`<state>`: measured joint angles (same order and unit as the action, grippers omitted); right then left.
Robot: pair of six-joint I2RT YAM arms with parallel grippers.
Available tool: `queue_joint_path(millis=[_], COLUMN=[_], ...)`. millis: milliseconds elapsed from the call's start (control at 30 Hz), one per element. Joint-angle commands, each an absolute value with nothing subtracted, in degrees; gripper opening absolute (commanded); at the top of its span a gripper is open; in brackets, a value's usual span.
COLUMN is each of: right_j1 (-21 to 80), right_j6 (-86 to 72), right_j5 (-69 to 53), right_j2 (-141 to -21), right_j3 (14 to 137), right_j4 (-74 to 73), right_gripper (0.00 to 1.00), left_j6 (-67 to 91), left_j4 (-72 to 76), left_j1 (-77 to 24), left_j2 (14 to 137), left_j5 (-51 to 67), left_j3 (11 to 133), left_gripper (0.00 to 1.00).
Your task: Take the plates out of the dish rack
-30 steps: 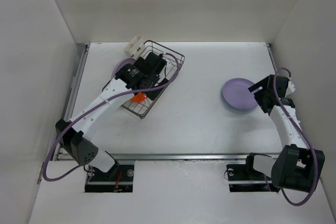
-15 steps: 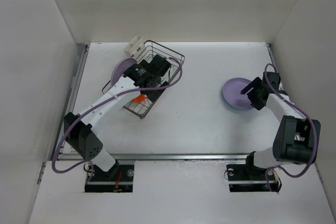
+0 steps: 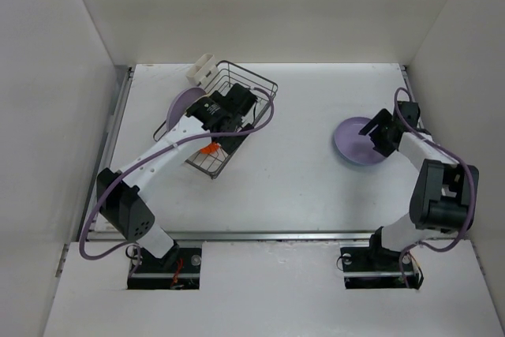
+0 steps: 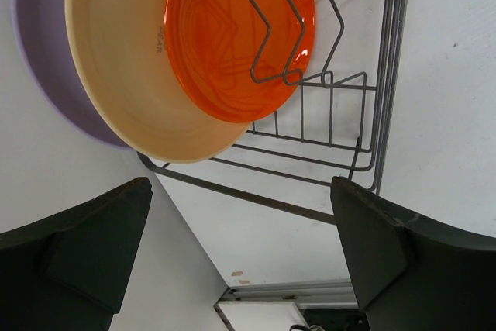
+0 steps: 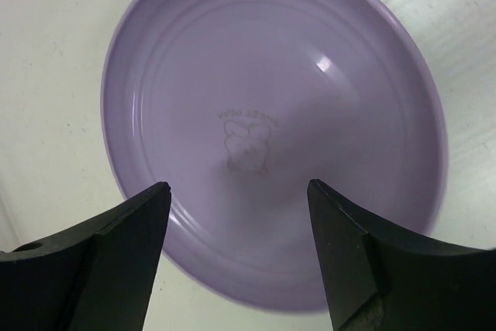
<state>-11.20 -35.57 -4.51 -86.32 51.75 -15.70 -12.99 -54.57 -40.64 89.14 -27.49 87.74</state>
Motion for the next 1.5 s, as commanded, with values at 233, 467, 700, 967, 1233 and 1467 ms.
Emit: queue_joint_path(millis=[233,467,700,967,1233,1467], right_j1=[-10.2,-6.2,-3.8,-2.1,-1.6,-1.6], right_j6=[-33.3,-31.5,-30.9,-30.3,-29.3,-29.3], right_j5=[-6.1,-4.1,-6.1,-6.8,-6.2,-6.2], right_j2=[-79.4,-63.6,-53.4,-50.1,-46.6,-44.9], right_j3=[54.3,54.8,54.2,53.7,55.5,55.5], right_j4=[-12.9,-15.6,-19.1,-22.3,-23.9,-25.5], right_gripper=[0.75,0.75,0.75,0.75,0.75,0.75], left_j6=[-15.4,-12.9,-11.2,-11.4,-9.3,-8.8], left_j4=[-50.6,-47.5,-44.6,-46.1,-51.2,-52.6], left_j1=[-38.6,-35.8,-31.8,-30.1,-27.2,-24.6], left_j2=[94.1,103.6,106.3,108.7,109.6,109.6], left_j5=[-27.1,-37.1,-37.0,-33.3,-24.3,-22.4], left_j3=[87.7,94.6,96.2,97.1,97.7,98.3], left_gripper=[0.82,0.72,0.72,0.67,0.44,0.21])
